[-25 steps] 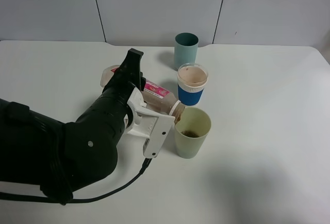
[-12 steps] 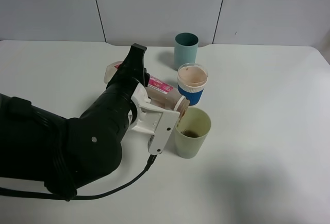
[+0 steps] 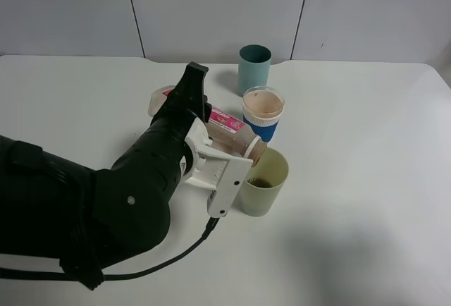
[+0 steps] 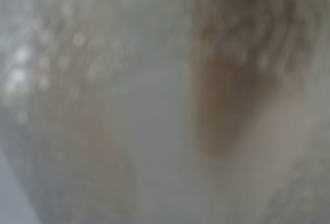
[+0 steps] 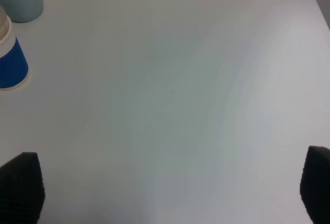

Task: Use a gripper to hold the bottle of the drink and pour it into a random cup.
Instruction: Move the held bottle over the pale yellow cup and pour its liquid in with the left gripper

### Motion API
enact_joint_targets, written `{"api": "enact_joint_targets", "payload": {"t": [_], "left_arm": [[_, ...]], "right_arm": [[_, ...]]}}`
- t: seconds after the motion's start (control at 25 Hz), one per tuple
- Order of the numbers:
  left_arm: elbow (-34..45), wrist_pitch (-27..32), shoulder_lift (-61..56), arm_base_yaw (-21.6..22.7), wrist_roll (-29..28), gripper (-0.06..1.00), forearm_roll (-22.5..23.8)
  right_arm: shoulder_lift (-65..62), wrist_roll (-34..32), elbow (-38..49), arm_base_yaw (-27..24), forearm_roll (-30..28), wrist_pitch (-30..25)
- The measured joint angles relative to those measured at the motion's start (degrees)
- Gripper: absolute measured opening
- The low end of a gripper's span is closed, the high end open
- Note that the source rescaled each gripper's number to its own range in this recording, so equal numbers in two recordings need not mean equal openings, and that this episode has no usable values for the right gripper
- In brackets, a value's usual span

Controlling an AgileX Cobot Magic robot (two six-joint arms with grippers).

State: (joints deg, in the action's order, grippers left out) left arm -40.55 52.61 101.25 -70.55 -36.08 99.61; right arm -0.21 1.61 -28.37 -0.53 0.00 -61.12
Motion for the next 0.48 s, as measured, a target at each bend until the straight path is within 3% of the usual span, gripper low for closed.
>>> {"api": "enact_joint_targets", "payload": {"t": [0.48], "left_arm": [[0.0, 0.83, 0.0, -0.07, 4.39, 0.05, 0.0]], "right_arm": [[0.0, 0.0, 0.0, 0.0, 0.0, 0.0]]}}
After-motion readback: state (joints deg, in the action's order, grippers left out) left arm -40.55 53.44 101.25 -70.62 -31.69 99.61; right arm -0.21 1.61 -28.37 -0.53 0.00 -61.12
